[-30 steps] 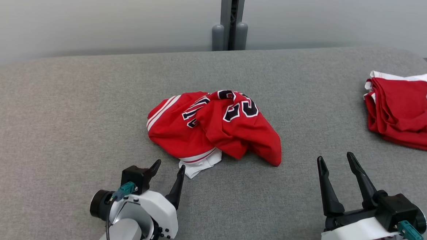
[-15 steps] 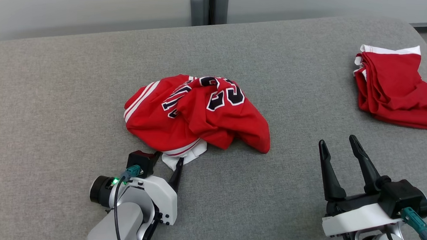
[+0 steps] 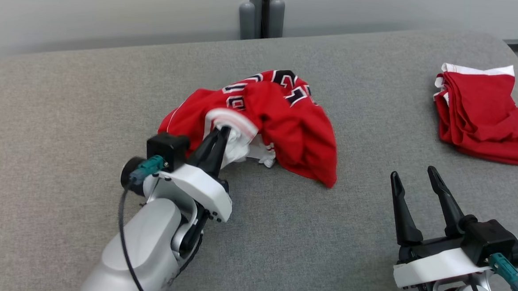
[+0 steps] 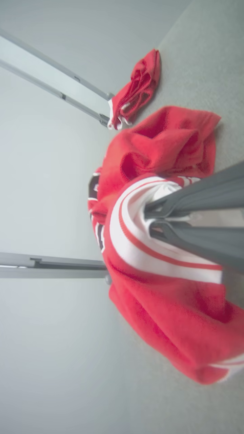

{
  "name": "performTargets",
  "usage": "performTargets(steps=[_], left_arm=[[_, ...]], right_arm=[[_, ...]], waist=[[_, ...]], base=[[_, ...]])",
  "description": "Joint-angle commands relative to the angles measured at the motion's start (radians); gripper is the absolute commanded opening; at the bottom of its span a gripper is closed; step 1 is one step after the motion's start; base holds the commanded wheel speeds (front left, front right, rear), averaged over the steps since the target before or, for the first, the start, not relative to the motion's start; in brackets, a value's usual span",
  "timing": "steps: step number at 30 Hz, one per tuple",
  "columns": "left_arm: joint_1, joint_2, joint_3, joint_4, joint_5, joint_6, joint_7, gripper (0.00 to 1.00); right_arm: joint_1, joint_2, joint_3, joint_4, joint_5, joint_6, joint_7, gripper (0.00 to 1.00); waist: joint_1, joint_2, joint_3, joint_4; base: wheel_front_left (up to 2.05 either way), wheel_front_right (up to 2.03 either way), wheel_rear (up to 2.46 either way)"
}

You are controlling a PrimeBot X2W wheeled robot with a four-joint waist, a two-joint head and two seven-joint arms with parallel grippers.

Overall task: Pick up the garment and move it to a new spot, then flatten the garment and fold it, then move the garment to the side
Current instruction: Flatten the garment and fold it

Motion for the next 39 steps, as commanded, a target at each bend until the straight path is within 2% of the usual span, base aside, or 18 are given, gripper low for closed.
performTargets(steps=[1,5,8,12,17,24,25,26,29,32,34,36,39], left_arm=[[0.011,0.013,0.026,-0.051,0.012,-0.014,-0.003,0.00],[0.020,0.015,0.098,-0.202,-0.005,-0.051,-0.004,0.00],[-0.015,0.015,0.123,-0.307,-0.074,-0.085,0.023,0.00],[-0.070,0.013,0.142,-0.392,-0.166,-0.102,0.101,0.00],[-0.183,0.005,0.162,-0.440,-0.277,-0.102,0.195,0.00],[-0.349,-0.003,0.150,-0.430,-0.400,-0.051,0.236,0.00],[-0.408,-0.004,0.125,-0.438,-0.473,-0.025,0.225,0.00],[-0.408,-0.004,0.125,-0.438,-0.473,-0.025,0.225,0.00],[-0.471,-0.002,0.080,-0.420,-0.553,0.035,0.198,0.00],[-0.495,-0.002,0.042,-0.346,-0.604,0.098,0.186,0.00],[-0.469,-0.002,0.029,-0.266,-0.619,0.120,0.182,0.00],[-0.433,-0.001,0.030,-0.170,-0.629,0.127,0.176,0.00],[-0.378,0.014,0.031,-0.041,-0.634,0.108,0.158,0.00]], right_arm=[[0.009,0.000,0.000,0.001,0.001,0.000,0.000,1.00],[0.017,0.007,0.011,0.007,0.005,0.000,0.000,1.00],[0.020,0.011,0.015,0.013,0.008,0.000,0.000,1.00],[0.024,0.016,0.014,0.018,0.010,0.000,0.000,1.00],[0.024,0.024,0.024,0.022,0.014,0.000,0.000,1.00],[0.016,0.032,0.035,0.026,0.019,0.000,0.000,1.00],[0.012,0.033,0.035,0.026,0.022,0.000,0.000,1.00],[0.012,0.033,0.035,0.026,0.022,0.000,0.000,1.00],[0.007,0.035,0.035,0.027,0.024,0.000,0.000,1.00],[0.005,0.035,0.035,0.028,0.023,0.000,0.000,1.00],[0.001,0.036,0.036,0.026,0.024,0.000,0.000,1.00],[-0.001,0.036,0.036,0.023,0.025,0.000,0.000,1.00],[-0.002,0.036,0.038,0.018,0.026,0.000,0.000,1.00]], waist=[[0.0000,0.0000,-0.017,0.009],[0.0000,0.0000,-0.046,0.009],[0.0000,0.0000,-0.072,0.003],[0.0000,0.0000,-0.090,-0.010],[0.0000,0.0000,-0.103,-0.037],[0.0000,0.0000,-0.103,-0.075],[0.0000,0.0000,-0.100,-0.084],[0.0000,0.0000,-0.100,-0.084],[0.0000,0.0000,-0.094,-0.090],[0.0000,0.0000,-0.090,-0.093],[0.0000,0.0000,-0.088,-0.095],[0.0000,0.0000,-0.087,-0.096],[0.0000,0.0000,-0.083,-0.097]], base=[[0.00,0.00,0.00],[0.00,0.00,0.00],[0.00,0.00,0.00],[0.00,0.00,0.00],[0.00,0.00,0.00],[0.00,0.00,0.00],[0.00,0.00,0.00],[0.00,0.00,0.00],[0.00,0.00,0.00],[0.00,0.00,0.00],[0.00,0.00,0.00],[0.00,0.00,0.00],[0.00,0.00,0.00]])
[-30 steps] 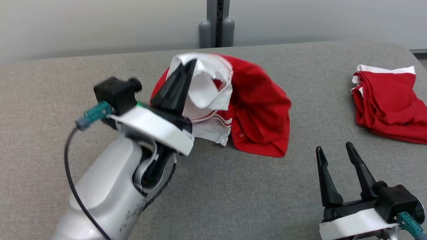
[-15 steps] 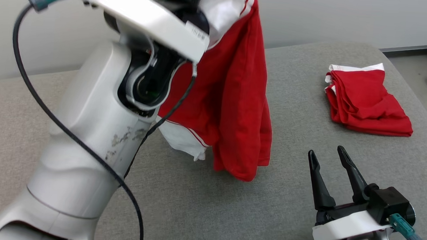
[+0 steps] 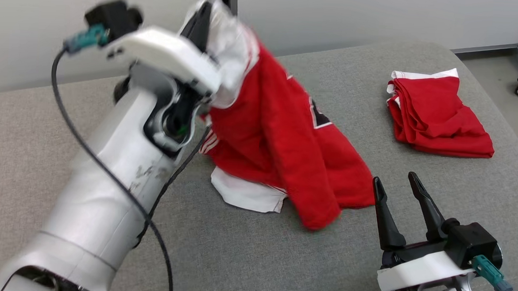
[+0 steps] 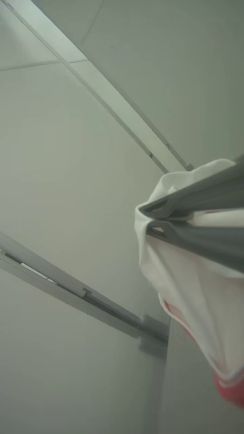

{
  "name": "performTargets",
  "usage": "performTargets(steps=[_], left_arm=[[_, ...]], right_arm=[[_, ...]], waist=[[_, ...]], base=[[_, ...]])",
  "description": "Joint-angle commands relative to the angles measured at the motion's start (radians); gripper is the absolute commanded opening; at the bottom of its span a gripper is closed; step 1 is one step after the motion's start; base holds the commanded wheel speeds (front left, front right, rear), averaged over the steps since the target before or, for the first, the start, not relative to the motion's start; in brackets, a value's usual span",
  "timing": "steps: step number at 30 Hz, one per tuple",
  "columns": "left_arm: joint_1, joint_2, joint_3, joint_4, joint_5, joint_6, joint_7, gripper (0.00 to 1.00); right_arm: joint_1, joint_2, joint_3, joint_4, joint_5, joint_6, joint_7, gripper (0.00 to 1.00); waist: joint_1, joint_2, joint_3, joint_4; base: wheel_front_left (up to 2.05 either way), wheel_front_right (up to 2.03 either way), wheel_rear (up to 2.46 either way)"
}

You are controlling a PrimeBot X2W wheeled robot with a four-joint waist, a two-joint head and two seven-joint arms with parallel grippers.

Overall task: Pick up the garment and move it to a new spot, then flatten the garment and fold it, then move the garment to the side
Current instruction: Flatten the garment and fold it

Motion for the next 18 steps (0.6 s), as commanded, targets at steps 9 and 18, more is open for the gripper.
performTargets(steps=[9,18], left_arm=[[0.152,0.107,-0.006,0.218,0.056,-0.092,-0.123,0.00],[0.248,0.207,-0.041,0.239,0.176,-0.101,-0.160,0.00]], right_arm=[[0.011,-0.004,-0.013,-0.016,-0.001,0.000,0.000,1.00],[0.024,-0.004,-0.016,-0.018,-0.006,0.000,0.000,1.00]], waist=[[0.0000,0.0000,0.012,0.014],[0.0000,0.0000,0.024,0.077]], base=[[0.00,0.00,0.00],[0.00,0.00,0.00]])
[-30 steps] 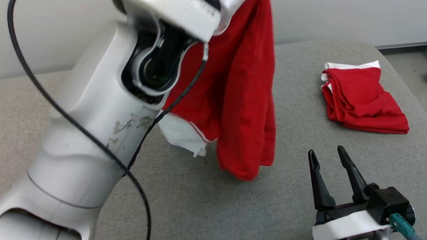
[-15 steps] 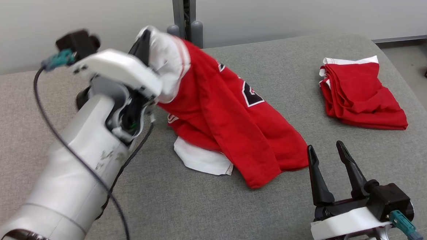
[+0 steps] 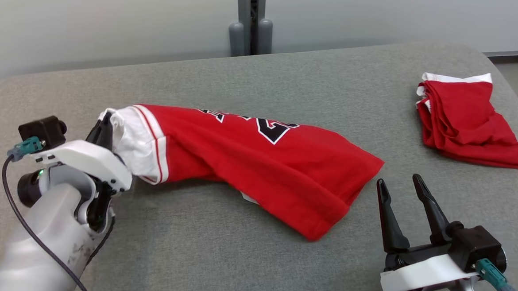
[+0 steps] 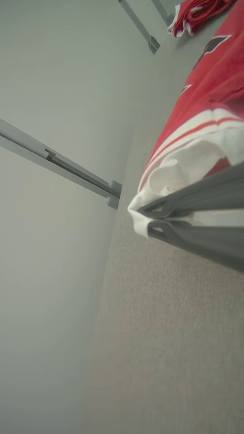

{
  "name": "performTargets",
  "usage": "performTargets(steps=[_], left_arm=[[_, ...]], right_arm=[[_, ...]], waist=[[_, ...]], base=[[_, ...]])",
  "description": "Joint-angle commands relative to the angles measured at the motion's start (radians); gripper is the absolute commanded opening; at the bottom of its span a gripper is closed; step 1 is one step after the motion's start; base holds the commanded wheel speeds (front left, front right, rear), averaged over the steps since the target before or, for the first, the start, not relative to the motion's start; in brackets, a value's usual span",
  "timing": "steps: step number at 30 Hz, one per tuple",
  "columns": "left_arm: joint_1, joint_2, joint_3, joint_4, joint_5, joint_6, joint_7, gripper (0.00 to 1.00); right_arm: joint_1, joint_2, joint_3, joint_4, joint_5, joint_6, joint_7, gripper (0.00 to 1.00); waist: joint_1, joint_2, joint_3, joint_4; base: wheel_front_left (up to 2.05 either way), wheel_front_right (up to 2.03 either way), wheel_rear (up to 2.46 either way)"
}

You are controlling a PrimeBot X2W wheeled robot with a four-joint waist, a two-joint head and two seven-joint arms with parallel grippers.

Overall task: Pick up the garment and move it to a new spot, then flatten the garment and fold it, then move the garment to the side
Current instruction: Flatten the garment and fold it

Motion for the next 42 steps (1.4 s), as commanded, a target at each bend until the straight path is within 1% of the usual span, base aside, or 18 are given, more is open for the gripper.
performTargets(steps=[1,5,6,7,8,9,13,14,15,19,22,26,29,33,36,39,40,42], left_arm=[[0.023,0.026,-0.016,-0.007,0.043,0.010,-0.006,0.00],[0.055,0.061,-0.048,-0.032,0.121,0.031,-0.008,0.00],[0.064,0.067,-0.050,-0.041,0.134,0.037,-0.008,0.03],[0.074,0.074,-0.052,-0.048,0.148,0.043,-0.008,0.35],[0.085,0.081,-0.056,-0.056,0.161,0.048,-0.009,0.86],[0.093,0.088,-0.057,-0.065,0.177,0.058,-0.009,1.00],[0.134,0.116,-0.035,-0.126,0.218,0.095,-0.008,1.00],[0.134,0.116,-0.035,-0.126,0.218,0.095,-0.008,1.00],[0.148,0.123,-0.021,-0.150,0.227,0.110,-0.008,1.00],[0.236,0.144,0.093,-0.303,0.265,0.164,-0.008,1.00],[0.331,0.132,0.201,-0.452,0.315,0.195,-0.008,1.00],[0.468,0.080,0.323,-0.635,0.404,0.214,-0.008,1.00],[0.566,0.017,0.386,-0.740,0.477,0.202,-0.008,1.00],[0.669,-0.064,0.445,-0.829,0.578,0.165,-0.008,1.00],[0.726,-0.115,0.476,-0.851,0.655,0.147,-0.008,1.00],[0.764,-0.149,0.488,-0.845,0.718,0.124,-0.008,1.00],[0.789,-0.168,0.490,-0.836,0.749,0.110,-0.008,1.00],[0.804,-0.181,0.494,-0.832,0.770,0.100,-0.008,1.00]], right_arm=[[0.006,-0.004,0.006,-0.002,0.000,0.000,0.000,1.00],[0.002,-0.005,0.012,-0.002,-0.001,0.000,0.000,1.00],[0.002,-0.005,0.013,0.000,-0.002,0.000,0.000,1.00],[0.002,-0.005,0.014,0.001,-0.001,0.000,0.000,1.00],[0.002,-0.005,0.015,0.002,-0.001,0.000,0.000,1.00],[0.002,-0.005,0.017,0.003,-0.001,0.000,0.000,1.00],[0.004,-0.005,0.019,0.005,0.003,0.000,0.000,1.00],[0.004,-0.005,0.019,0.005,0.003,0.000,0.000,1.00],[0.004,-0.005,0.018,0.004,0.004,0.000,0.000,1.00],[0.008,-0.005,0.010,0.001,0.008,0.000,0.000,1.00],[0.017,-0.005,0.004,-0.001,0.009,0.000,0.000,1.00],[0.022,-0.005,0.002,-0.007,0.011,0.000,0.000,1.00],[0.034,-0.005,0.003,-0.012,0.011,0.000,0.000,1.00],[0.050,-0.005,0.007,-0.019,0.008,0.000,0.000,1.00],[0.075,-0.005,0.004,-0.019,0.006,0.000,0.000,1.00],[0.100,-0.005,0.000,-0.010,0.008,0.000,0.000,1.00],[0.121,-0.007,-0.005,0.001,0.012,0.000,0.000,1.00],[0.144,-0.010,-0.009,0.011,0.020,0.000,0.000,1.00]], waist=[[0.0000,-0.0001,0.004,0.016],[0.0000,-0.0001,0.008,0.029],[0.0000,-0.0001,0.008,0.031],[0.0000,-0.0001,0.008,0.033],[0.0000,-0.0001,0.008,0.033],[0.0000,-0.0001,0.007,0.034],[0.0000,-0.0001,0.005,0.031],[0.0000,-0.0001,0.005,0.031],[0.0000,-0.0001,0.003,0.029],[0.0000,-0.0001,-0.010,0.027],[0.0000,-0.0001,-0.025,0.032],[0.0000,-0.0001,-0.043,0.040],[0.0000,-0.0001,-0.055,0.045],[0.0000,-0.0001,-0.073,0.051],[0.0000,-0.0001,-0.088,0.056],[0.0000,-0.0001,-0.100,0.059],[0.0000,-0.0001,-0.107,0.061],[0.0000,-0.0001,-0.113,0.063]], base=[[0.00,0.00,0.00],[0.00,0.00,0.00],[0.00,0.00,0.00],[0.00,0.00,0.00],[0.00,0.00,0.00],[0.00,0.00,0.00],[0.00,0.00,0.00],[0.00,0.00,0.00],[0.00,0.00,0.00],[0.00,0.00,0.00],[0.00,0.00,0.00],[0.00,0.00,0.00],[0.00,0.00,0.00],[0.00,0.00,0.00],[0.00,0.00,0.00],[0.00,0.00,0.00],[0.00,0.00,0.00],[0.00,0.00,0.00]])
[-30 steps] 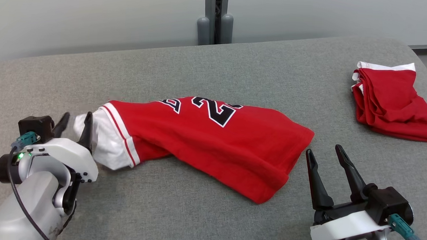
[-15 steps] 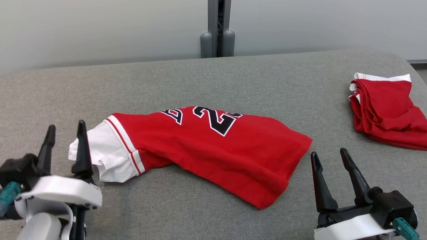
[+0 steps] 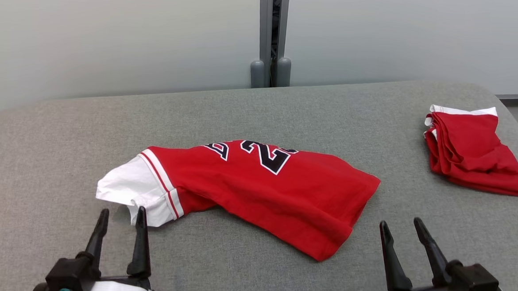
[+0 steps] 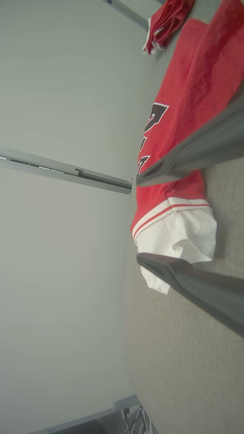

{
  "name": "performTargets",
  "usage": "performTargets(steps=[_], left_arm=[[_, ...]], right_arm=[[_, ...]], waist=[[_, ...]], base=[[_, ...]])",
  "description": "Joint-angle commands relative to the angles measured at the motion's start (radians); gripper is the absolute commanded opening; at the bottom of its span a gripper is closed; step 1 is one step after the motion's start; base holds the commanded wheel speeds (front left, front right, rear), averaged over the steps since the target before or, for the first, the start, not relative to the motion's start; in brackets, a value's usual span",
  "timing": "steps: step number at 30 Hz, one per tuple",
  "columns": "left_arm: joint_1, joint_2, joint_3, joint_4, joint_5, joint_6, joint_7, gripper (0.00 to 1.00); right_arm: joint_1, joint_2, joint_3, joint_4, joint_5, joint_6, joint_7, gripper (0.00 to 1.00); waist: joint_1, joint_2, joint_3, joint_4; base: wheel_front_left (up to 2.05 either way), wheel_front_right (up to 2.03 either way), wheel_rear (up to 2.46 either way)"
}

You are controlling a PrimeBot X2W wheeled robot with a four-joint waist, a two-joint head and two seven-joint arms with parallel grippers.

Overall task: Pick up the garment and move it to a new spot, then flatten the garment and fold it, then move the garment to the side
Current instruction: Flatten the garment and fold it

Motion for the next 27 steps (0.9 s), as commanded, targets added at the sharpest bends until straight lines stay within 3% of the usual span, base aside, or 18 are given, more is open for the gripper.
performTargets(steps=[1,8,18,27], left_arm=[[0.012,-0.004,0.005,0.004,0.015,-0.010,-0.004,1.00],[0.034,-0.021,0.005,0.021,0.049,-0.026,-0.004,1.00],[0.022,-0.023,-0.005,0.025,0.033,-0.021,-0.004,1.00],[-0.006,-0.023,-0.041,0.035,0.028,-0.024,-0.004,1.00]], right_arm=[[0.027,-0.011,-0.003,0.011,0.008,0.000,0.000,1.00],[0.093,-0.028,0.032,0.057,0.048,0.000,0.000,1.00],[0.052,-0.048,0.109,0.127,0.107,0.000,0.000,1.00],[-0.092,-0.059,0.258,0.371,0.253,0.000,0.000,1.00]], waist=[[0.0000,-0.0001,-0.005,0.004],[0.0000,-0.0001,-0.009,0.008],[0.0000,-0.0001,-0.003,0.005],[0.0000,-0.0001,0.005,0.038]], base=[[0.00,0.00,0.00],[0.00,0.00,0.00],[0.00,0.00,0.00],[0.00,0.00,0.00]])
